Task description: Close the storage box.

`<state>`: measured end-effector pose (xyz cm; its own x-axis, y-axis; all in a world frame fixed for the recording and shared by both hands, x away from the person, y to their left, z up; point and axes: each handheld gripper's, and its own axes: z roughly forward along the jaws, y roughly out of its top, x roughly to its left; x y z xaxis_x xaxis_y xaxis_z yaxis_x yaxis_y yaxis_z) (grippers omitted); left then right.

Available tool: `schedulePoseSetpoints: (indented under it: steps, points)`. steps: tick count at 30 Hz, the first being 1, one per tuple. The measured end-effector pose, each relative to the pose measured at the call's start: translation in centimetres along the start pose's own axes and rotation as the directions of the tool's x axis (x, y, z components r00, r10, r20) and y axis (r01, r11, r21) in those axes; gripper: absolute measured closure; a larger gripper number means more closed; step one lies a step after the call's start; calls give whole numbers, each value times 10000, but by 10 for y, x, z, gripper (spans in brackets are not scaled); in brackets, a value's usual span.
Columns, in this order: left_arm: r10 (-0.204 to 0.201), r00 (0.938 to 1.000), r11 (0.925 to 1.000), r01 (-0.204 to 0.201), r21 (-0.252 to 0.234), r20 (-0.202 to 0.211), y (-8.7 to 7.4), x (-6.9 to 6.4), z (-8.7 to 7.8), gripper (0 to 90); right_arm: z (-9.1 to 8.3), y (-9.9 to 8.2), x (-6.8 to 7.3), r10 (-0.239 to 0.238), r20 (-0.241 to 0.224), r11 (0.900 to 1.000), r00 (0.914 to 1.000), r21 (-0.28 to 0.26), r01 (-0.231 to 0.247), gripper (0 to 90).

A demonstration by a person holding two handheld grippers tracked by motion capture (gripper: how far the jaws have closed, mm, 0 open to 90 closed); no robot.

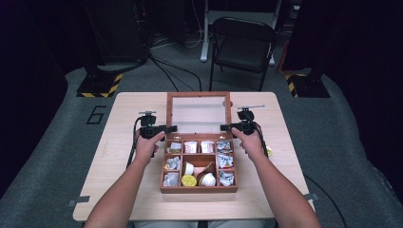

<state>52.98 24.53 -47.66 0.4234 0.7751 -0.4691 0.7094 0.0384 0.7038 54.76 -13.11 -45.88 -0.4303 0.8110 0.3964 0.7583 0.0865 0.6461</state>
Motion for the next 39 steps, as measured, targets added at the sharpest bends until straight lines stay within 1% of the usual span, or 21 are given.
schedulePoseSetpoints:
  steps: [2, 3, 6, 7, 8, 9, 10, 11, 12, 13, 14, 15, 17, 20, 22, 26, 29, 34, 36, 38, 39]
  points:
    - [-72, 10000, 10000, 73, -48, 64, 1, -2, -2, 364, -2, 0, 1, -43, -40, 10000, 10000, -63, 43, 354]
    - [79, 9999, 9999, -79, -98, 62, 1, -2, -3, 364, -3, 0, 2, -99, -46, 9999, 9999, -91, 98, 354]
    - [13, 10000, 9999, -12, -157, 76, 2, -4, -5, 364, -6, 0, 4, -260, -27, 9995, 9997, -169, 260, 355]
    - [137, 9998, 9998, -135, -118, 115, 2, -4, -7, 364, -7, 0, 4, -323, 15, 9993, 9995, -178, 323, 355]
    - [46, 9999, 9997, -43, -238, 120, 2, -6, -7, 364, -8, 0, 6, -387, 88, 9991, 9992, -161, 388, 355]
    - [287, 9995, 9994, -285, -211, 103, 3, -5, -9, 364, -8, -1, 7, -406, 129, 9990, 9991, -164, 408, 355]
    - [212, 9997, 9995, -210, -231, 114, 3, -6, -10, 364, -9, -1, 8, -442, 156, 9989, 9989, -163, 444, 355]
    - [226, 9996, 9994, -222, -266, 138, 3, -7, -11, 364, -10, 0, 9, -439, 160, 9988, 9989, -191, 442, 355]
    - [252, 9996, 9993, -247, -283, 153, 3, -8, -12, 364, -12, 0, 10, -325, 167, 9994, 9993, -130, 327, 355]
    - [228, 9996, 9992, -223, -323, 168, 3, -9, -13, 364, -13, -1, 11, -368, 174, 9992, 9992, -153, 371, 355]
    - [258, 9995, 9991, -252, -348, 155, 4, -9, -14, 364, -14, -1, 11, -511, 185, 9984, 9985, -211, 515, 355]
    - [262, 9995, 9991, -256, -329, 181, 4, -10, -15, 364, -15, -1, 12, -519, 200, 9984, 9985, -197, 523, 355]
    - [406, 9991, 9987, -402, -315, 144, 4, -11, -16, 364, -16, -1, 14, -749, 267, 9967, 9968, -286, 757, 355]
    - [405, 9991, 9986, -400, -358, 125, 4, -13, -17, 363, -19, -2, 17, -678, 303, 9975, 9972, -189, 683, 355]
    - [419, 9990, 9984, -413, -382, 141, 4, -14, -18, 363, -20, -2, 18, -735, 318, 9970, 9968, -222, 743, 355]
    - [575, 9982, 9977, -570, -359, 148, 5, -15, -21, 363, -23, -3, 19, -775, 336, 9966, 9964, -268, 785, 355]
    - [533, 9984, 9973, -523, -507, 196, 5, -17, -23, 364, -26, -2, 20, -821, 338, 9959, 9960, -355, 833, 356]
    - [559, 9982, 9968, -545, -577, 231, 6, -19, -26, 364, -32, -2, 22, -861, 220, 9947, 9960, -546, 872, 363]
    - [528, 9983, 9963, -509, -686, 263, 7, -20, -27, 364, -34, -2, 23, -891, 212, 9941, 9958, -603, 903, 365]
    - [608, 9977, 9955, -584, -740, 298, 7, -21, -29, 364, -36, -2, 23, -949, 178, 9935, 9953, -620, 959, 366]
    - [538, 9981, 9959, -514, -741, 310, 7, -22, -30, 364, -37, -2, 24, -956, 193, 9934, 9952, -624, 966, 366]
